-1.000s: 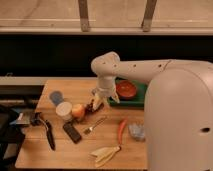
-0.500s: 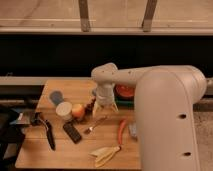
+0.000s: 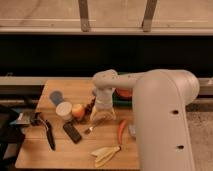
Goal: Place fork in plastic cup
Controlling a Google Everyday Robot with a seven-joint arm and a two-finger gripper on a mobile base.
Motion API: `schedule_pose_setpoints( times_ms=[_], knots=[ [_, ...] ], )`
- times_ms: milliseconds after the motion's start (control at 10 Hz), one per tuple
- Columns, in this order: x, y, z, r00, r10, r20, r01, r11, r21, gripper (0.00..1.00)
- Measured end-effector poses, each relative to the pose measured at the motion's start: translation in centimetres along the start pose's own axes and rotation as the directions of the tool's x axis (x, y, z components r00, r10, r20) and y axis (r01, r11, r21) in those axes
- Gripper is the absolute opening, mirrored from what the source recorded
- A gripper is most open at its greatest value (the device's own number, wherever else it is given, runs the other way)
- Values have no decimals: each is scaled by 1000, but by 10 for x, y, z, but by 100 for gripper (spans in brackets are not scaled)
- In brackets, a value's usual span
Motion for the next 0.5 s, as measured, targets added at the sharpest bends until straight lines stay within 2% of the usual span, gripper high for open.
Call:
schedule_pose_setpoints(
  times_ms=[200,500],
  knots=[
    [-5,1,17,999,22,-24,-22,1000,-6,80],
    [-2,19,29,999,14,-37,-13,1000,21,80]
  ],
)
